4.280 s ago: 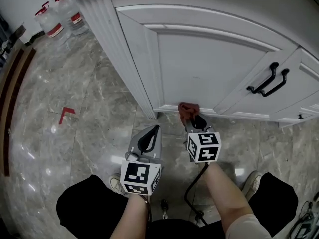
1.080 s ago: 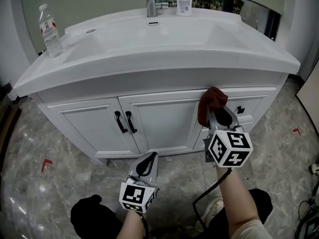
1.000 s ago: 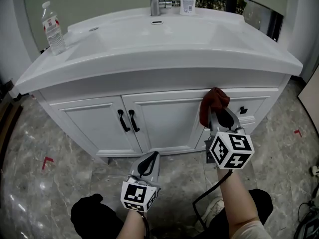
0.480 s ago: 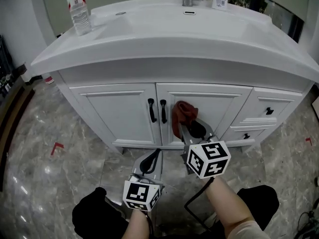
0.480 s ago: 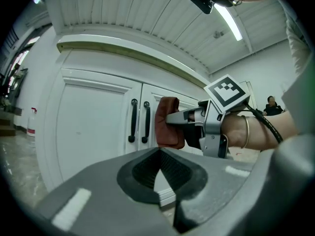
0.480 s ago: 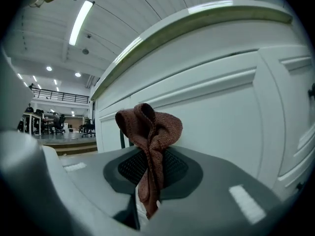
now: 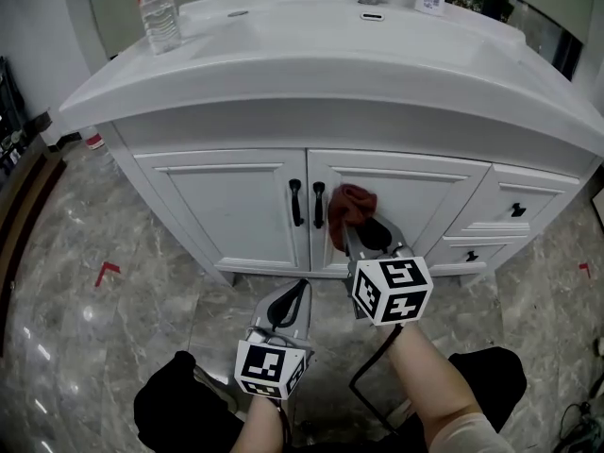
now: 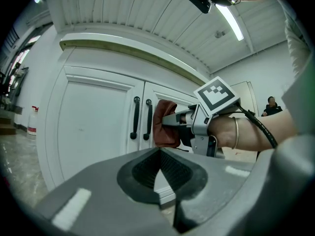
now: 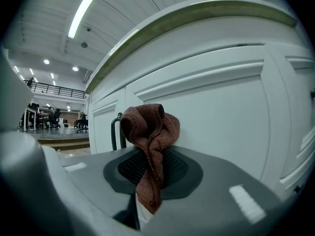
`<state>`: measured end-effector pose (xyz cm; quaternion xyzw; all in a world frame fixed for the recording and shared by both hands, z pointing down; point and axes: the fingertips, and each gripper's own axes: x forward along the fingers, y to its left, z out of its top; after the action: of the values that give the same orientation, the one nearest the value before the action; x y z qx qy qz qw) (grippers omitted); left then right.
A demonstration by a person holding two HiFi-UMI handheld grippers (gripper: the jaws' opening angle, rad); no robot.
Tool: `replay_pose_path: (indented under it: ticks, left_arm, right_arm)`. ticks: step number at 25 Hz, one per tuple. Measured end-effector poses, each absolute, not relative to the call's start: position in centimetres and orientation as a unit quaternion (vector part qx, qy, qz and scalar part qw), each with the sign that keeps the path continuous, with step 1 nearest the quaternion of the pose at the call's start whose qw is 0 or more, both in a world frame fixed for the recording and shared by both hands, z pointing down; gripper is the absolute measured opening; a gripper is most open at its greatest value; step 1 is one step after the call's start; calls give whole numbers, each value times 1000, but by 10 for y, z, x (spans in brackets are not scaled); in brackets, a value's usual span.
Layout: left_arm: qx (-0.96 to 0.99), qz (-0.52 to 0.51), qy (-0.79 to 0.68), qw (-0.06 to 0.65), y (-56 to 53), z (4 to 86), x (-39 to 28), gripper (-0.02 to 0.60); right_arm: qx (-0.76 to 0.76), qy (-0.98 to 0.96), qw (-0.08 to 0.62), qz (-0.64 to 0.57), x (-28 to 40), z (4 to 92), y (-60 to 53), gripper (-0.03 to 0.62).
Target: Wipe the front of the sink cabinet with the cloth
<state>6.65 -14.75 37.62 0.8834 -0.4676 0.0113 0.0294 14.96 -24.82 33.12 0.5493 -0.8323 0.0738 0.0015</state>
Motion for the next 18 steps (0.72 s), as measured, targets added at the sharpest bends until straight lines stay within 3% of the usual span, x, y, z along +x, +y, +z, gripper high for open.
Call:
replay_pose_path:
  ticks: [18]
  left_arm:
    - [914, 29, -405, 22, -150, 385, 151, 1]
  right_arm:
    - [634, -771, 18, 55, 290, 332, -231, 94]
